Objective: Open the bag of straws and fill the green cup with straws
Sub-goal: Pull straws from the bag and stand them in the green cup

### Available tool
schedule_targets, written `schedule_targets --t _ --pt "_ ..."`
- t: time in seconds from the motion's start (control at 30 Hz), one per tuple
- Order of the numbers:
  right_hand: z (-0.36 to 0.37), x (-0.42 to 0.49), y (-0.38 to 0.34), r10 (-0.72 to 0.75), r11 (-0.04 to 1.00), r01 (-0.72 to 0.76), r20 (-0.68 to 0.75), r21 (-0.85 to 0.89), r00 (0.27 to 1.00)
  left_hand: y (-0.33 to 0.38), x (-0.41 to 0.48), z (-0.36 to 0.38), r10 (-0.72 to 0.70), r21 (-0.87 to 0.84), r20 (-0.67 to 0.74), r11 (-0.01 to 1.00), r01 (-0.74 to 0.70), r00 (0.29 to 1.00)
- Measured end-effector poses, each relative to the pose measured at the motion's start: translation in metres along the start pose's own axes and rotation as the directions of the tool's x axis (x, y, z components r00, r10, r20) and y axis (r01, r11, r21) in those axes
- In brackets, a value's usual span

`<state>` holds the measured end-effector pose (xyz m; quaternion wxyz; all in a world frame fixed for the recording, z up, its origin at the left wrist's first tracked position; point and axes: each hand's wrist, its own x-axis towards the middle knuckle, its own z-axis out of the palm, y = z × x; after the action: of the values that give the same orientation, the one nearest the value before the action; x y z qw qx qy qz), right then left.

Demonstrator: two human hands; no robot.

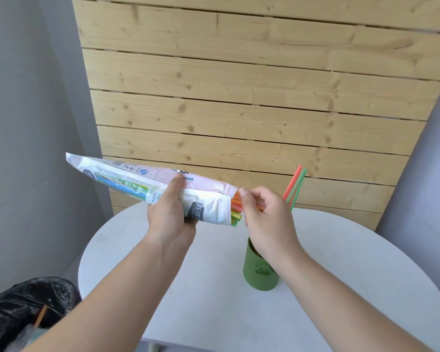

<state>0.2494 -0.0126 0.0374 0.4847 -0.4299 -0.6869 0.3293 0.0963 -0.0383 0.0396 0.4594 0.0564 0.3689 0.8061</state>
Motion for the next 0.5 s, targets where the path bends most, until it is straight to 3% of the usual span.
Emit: schedule_targets --t 0.13,0.27,0.37,0.5 --pt "-0.004 0.002 -0.004 0.096 0.972 -0.09 -0.017 0.218 0.995 0.008 0.005 -0.004 0.014 -0.017 -0.005 1.0 -0.014 1.0" --pt "-0.01 0.002 -0.008 0.261 0.865 -0.225 -0.019 0.448 0.965 0.012 0.01 -0.008 0.019 -0.034 -0.014 0.999 -0.02 1.0" --pt "-0.009 -0.001 -0.008 0.297 0.842 -0.263 0.002 0.47 0.955 0.01 0.01 -0.007 0.02 -0.032 -0.015 0.999 -0.02 1.0" --pt "-0.005 -0.005 -0.006 0.23 0.882 -0.198 -0.025 0.429 0.973 0.005 0.007 -0.005 0.017 -0.036 -0.022 0.999 -0.017 1.0"
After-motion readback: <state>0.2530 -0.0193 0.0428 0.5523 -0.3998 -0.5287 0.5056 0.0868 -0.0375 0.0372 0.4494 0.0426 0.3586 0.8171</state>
